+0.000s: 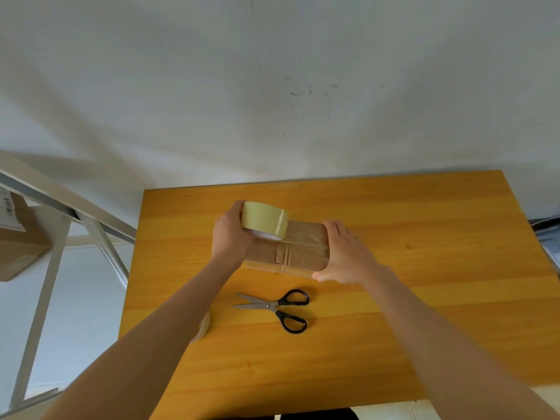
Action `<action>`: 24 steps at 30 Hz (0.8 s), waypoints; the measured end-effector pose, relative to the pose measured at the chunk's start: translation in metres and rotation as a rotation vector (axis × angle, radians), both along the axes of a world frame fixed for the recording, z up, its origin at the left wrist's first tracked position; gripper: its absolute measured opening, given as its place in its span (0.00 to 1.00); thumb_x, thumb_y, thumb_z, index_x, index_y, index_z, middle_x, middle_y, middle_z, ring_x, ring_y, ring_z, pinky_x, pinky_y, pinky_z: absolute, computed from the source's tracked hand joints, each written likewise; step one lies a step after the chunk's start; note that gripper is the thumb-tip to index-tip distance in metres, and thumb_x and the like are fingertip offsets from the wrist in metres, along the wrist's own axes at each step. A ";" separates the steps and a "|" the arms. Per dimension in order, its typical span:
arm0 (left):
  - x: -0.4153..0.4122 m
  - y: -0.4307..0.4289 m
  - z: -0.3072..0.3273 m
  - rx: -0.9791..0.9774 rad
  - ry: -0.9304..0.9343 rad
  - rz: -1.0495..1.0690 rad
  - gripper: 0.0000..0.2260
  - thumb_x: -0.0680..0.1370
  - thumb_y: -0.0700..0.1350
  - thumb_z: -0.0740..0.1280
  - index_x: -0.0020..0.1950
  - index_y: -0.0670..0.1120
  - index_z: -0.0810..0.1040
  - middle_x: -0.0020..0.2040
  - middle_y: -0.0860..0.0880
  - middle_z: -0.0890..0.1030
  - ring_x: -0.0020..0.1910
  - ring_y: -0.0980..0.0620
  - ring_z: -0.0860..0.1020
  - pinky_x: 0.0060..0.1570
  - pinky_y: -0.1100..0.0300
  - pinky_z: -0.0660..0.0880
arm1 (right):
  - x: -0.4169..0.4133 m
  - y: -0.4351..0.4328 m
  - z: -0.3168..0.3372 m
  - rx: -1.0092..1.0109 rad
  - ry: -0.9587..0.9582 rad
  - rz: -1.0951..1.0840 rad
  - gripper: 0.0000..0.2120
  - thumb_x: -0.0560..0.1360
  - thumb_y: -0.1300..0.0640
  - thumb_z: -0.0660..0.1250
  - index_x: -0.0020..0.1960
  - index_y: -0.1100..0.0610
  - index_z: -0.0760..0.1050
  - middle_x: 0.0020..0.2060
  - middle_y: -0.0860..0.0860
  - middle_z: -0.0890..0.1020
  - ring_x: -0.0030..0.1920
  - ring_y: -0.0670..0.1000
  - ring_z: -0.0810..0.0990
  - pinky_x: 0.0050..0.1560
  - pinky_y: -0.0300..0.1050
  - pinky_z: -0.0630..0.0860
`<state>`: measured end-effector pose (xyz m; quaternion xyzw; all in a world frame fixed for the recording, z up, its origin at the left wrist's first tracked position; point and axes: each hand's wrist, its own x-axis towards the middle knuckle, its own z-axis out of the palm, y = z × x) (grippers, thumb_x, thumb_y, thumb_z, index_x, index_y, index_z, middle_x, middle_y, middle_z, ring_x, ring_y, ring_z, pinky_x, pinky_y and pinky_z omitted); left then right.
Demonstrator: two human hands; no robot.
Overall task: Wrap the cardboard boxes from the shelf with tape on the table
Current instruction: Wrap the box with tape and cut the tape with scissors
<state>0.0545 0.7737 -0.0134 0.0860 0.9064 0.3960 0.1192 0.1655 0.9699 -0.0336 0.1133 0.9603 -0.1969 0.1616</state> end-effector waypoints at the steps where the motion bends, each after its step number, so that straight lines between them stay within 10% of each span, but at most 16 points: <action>1: -0.005 -0.007 0.003 -0.048 0.036 -0.031 0.18 0.73 0.30 0.65 0.60 0.44 0.73 0.45 0.47 0.78 0.42 0.47 0.75 0.36 0.52 0.74 | 0.000 0.001 0.000 -0.001 -0.001 0.001 0.53 0.59 0.43 0.79 0.73 0.55 0.52 0.66 0.51 0.62 0.63 0.54 0.69 0.60 0.48 0.68; 9: -0.025 -0.046 0.022 -0.531 0.270 -0.232 0.16 0.75 0.30 0.60 0.61 0.40 0.65 0.52 0.40 0.73 0.37 0.36 0.76 0.28 0.52 0.64 | -0.001 0.005 0.000 -0.004 -0.013 -0.009 0.54 0.59 0.43 0.79 0.73 0.54 0.51 0.66 0.50 0.61 0.62 0.54 0.70 0.59 0.48 0.71; 14: -0.029 -0.070 0.021 -0.722 0.282 -0.320 0.18 0.75 0.31 0.61 0.63 0.40 0.63 0.56 0.40 0.69 0.27 0.49 0.64 0.24 0.59 0.58 | -0.001 0.008 -0.001 -0.002 -0.025 -0.016 0.54 0.58 0.42 0.79 0.73 0.54 0.51 0.66 0.50 0.61 0.62 0.54 0.70 0.58 0.48 0.72; 24: -0.037 -0.071 -0.002 -0.800 0.218 -0.383 0.23 0.75 0.35 0.65 0.66 0.43 0.60 0.59 0.41 0.68 0.37 0.44 0.75 0.31 0.57 0.69 | -0.001 0.007 0.000 0.017 -0.024 -0.020 0.53 0.58 0.44 0.79 0.73 0.55 0.52 0.66 0.51 0.62 0.61 0.54 0.71 0.57 0.48 0.71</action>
